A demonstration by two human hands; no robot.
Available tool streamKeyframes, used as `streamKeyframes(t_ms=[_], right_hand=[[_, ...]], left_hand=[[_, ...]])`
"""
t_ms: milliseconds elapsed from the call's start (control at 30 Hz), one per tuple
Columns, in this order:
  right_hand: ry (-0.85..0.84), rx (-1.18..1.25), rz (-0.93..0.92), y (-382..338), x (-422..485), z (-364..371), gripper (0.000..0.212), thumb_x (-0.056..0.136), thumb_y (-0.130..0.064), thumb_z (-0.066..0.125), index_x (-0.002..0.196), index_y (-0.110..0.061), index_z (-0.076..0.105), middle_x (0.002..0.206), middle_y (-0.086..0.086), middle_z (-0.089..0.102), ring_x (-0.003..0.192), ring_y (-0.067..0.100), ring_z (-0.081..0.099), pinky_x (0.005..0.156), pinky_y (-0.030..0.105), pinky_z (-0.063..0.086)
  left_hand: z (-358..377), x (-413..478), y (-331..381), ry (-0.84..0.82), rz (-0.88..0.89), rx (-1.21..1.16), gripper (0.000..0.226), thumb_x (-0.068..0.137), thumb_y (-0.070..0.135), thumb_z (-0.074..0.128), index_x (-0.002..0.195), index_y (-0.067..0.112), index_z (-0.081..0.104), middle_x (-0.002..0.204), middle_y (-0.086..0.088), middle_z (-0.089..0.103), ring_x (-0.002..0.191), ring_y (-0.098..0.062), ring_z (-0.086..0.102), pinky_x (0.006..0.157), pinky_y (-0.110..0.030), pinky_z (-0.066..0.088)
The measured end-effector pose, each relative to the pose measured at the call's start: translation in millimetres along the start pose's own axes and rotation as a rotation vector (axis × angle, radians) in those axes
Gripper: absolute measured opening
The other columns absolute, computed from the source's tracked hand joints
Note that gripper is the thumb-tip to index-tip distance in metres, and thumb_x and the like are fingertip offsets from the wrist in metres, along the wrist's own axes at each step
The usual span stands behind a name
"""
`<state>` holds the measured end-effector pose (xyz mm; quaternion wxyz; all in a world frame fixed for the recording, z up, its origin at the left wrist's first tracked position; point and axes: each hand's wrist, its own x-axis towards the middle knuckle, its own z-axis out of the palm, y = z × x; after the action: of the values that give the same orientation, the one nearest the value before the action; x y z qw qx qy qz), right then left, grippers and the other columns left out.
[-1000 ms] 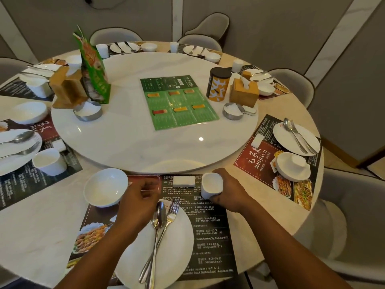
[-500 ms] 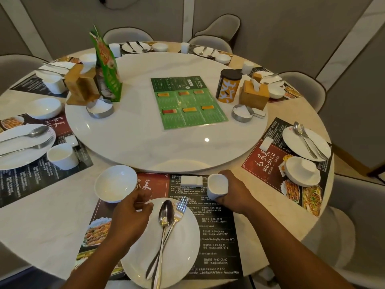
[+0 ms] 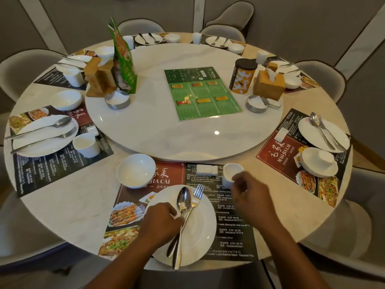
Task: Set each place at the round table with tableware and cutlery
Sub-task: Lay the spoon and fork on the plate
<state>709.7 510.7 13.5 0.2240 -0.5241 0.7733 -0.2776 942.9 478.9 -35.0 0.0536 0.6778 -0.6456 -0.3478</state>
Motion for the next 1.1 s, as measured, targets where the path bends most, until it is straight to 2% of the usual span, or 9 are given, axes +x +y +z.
streamKeyframes(t_ms=[67,200,300,367,533,667,767,933,1100], right_hand=[[-0.143,0.016,0.05,-4.4,-21.8,22.9,0.016,0.09,-0.018,0.068,0.097,-0.031,0.061,0.09,-0.013,0.066,0.08,0.004,0.063,0.066,0.015,0.049],[-0.295,0.123,0.221,-12.5,-46.8,70.4,0.018,0.092,-0.013,0.063,0.102,-0.028,0.062,0.084,-0.005,0.07,0.075,0.01,0.069,0.067,0.027,0.058],[-0.241,0.124,0.258,-18.6,-52.7,97.1,0.019,0.09,-0.013,0.065,0.1,-0.028,0.06,0.077,-0.001,0.069,0.073,0.011,0.067,0.071,0.033,0.058],[-0.18,0.106,0.273,-21.2,-53.8,110.2,0.018,0.088,-0.018,0.067,0.098,-0.03,0.059,0.074,-0.001,0.068,0.072,0.011,0.065,0.073,0.038,0.057],[-0.091,0.089,0.35,-36.9,-53.1,131.0,0.032,0.083,-0.037,0.074,0.099,-0.034,0.046,0.084,-0.003,0.068,0.08,0.014,0.065,0.072,0.033,0.055],[-0.029,0.041,0.401,-47.6,-53.5,135.8,0.04,0.082,-0.031,0.076,0.105,-0.033,0.044,0.093,-0.01,0.057,0.09,0.014,0.065,0.074,0.03,0.057],[-0.004,0.008,0.422,-50.4,-54.9,134.7,0.037,0.08,-0.027,0.074,0.104,-0.033,0.047,0.097,-0.007,0.063,0.086,0.015,0.064,0.074,0.032,0.058],[0.017,-0.017,0.436,-51.0,-62.1,130.6,0.038,0.079,-0.024,0.074,0.112,-0.031,0.057,0.107,-0.004,0.068,0.094,0.015,0.064,0.077,0.026,0.055],[0.031,0.01,0.481,-51.8,-74.0,132.1,0.038,0.077,-0.024,0.073,0.112,-0.028,0.059,0.109,-0.002,0.068,0.095,0.016,0.064,0.081,0.029,0.056]], left_hand=[[3.9,-1.6,2.1,-0.003,-0.006,0.021,0.024,0.078,0.046,0.073,0.093,0.028,0.066,0.082,0.015,0.057,0.076,-0.005,0.055,0.067,-0.018,0.039],[6.0,-1.0,4.2,-0.011,0.007,-0.019,0.011,0.078,0.035,0.075,0.078,0.025,0.071,0.075,0.01,0.065,0.066,-0.004,0.057,0.054,-0.013,0.034],[4.3,1.5,3.3,-0.029,0.008,-0.049,0.007,0.078,0.028,0.076,0.074,0.021,0.075,0.077,0.001,0.071,0.067,-0.007,0.061,0.054,-0.015,0.04],[2.0,3.9,0.8,-0.036,0.001,-0.07,0.006,0.078,0.026,0.076,0.076,0.021,0.076,0.077,0.001,0.072,0.069,-0.007,0.063,0.061,-0.018,0.047],[-5.4,14.2,-14.2,-0.002,0.036,-0.053,0.007,0.082,0.027,0.074,0.085,0.021,0.076,0.083,0.005,0.072,0.075,-0.007,0.063,0.071,-0.023,0.05],[-10.4,20.2,-22.5,0.015,0.106,-0.002,0.014,0.083,0.03,0.072,0.094,0.021,0.076,0.091,0.006,0.072,0.078,-0.007,0.062,0.072,-0.02,0.045],[-13.4,24.2,-24.5,0.019,0.157,0.019,0.018,0.084,0.031,0.072,0.099,0.022,0.075,0.097,0.005,0.073,0.079,-0.005,0.059,0.073,-0.02,0.044],[-15.6,31.2,-26.6,-0.022,0.21,0.037,0.022,0.084,0.034,0.071,0.103,0.024,0.073,0.101,0.006,0.072,0.082,-0.005,0.06,0.074,-0.02,0.044],[-17.7,35.0,-29.0,-0.069,0.248,0.028,0.02,0.082,0.033,0.073,0.1,0.025,0.074,0.096,0.009,0.072,0.081,-0.005,0.061,0.069,-0.017,0.042]])
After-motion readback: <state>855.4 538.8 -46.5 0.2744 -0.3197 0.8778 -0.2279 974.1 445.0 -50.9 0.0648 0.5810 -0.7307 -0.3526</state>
